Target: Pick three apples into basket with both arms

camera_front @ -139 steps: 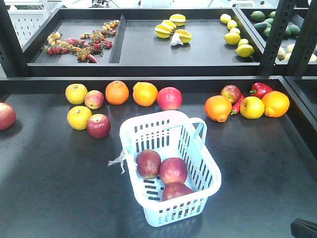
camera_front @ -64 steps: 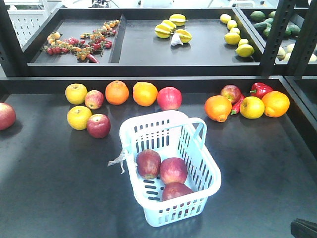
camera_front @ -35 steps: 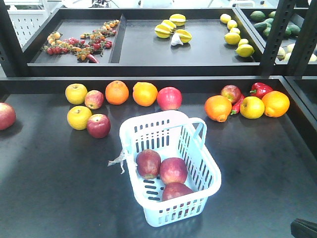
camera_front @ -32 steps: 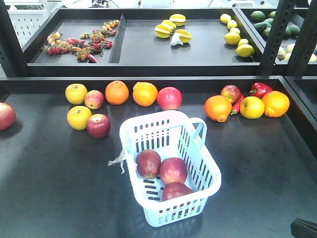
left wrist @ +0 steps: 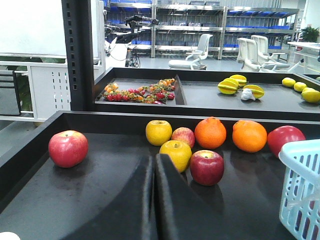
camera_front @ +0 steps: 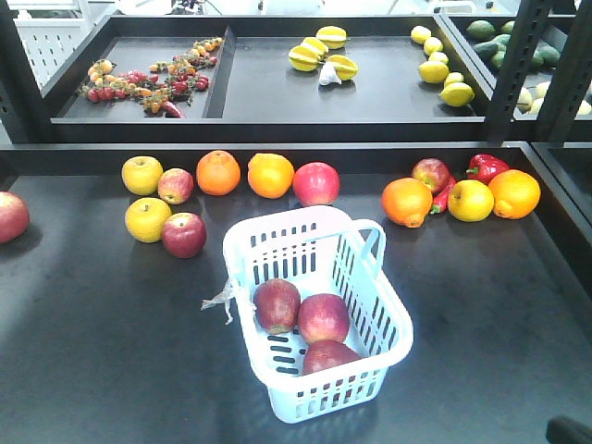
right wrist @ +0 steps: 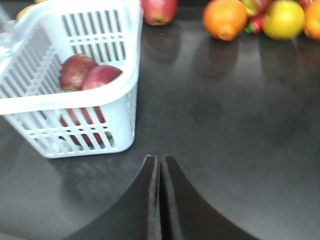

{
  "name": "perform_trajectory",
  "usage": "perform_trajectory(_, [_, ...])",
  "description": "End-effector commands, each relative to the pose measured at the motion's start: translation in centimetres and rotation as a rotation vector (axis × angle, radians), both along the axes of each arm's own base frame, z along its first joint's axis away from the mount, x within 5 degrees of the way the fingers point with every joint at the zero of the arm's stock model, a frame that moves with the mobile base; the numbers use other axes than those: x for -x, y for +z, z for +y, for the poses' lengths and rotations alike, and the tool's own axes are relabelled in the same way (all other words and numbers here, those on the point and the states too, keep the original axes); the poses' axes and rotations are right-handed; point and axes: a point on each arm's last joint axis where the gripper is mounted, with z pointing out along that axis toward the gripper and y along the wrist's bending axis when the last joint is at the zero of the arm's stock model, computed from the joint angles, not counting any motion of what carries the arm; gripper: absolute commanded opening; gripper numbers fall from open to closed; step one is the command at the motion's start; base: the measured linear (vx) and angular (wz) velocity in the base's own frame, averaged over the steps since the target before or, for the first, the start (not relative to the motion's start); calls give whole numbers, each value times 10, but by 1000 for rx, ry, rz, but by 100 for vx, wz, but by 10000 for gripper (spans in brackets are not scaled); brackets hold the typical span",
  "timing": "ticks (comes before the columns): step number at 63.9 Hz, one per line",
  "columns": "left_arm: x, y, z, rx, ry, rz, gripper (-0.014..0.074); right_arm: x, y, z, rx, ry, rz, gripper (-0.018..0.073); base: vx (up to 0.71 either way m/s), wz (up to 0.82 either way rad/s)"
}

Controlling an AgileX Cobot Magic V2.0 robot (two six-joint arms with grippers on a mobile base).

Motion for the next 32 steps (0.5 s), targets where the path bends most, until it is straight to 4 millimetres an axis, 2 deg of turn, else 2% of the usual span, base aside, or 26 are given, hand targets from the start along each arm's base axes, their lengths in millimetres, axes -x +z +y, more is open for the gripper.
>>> perform_trajectory(1, [0, -1, 0, 2, 2, -63, -6, 0, -3, -3, -111, -82, -67, -4, 0, 0])
perform_trajectory(12, [0, -1, 0, 2, 2, -63, -6, 4, -15, -12, -155, -219, -122, -4, 0, 0])
perform_trajectory(25, [0, -1, 0, 2, 2, -62, -6, 4, 1, -16, -142, -282, -353, -4, 0, 0])
perform_trajectory(32, [0, -1, 0, 2, 2, -62, -6, 3, 13, -16, -99, -252, -490, -4, 0, 0])
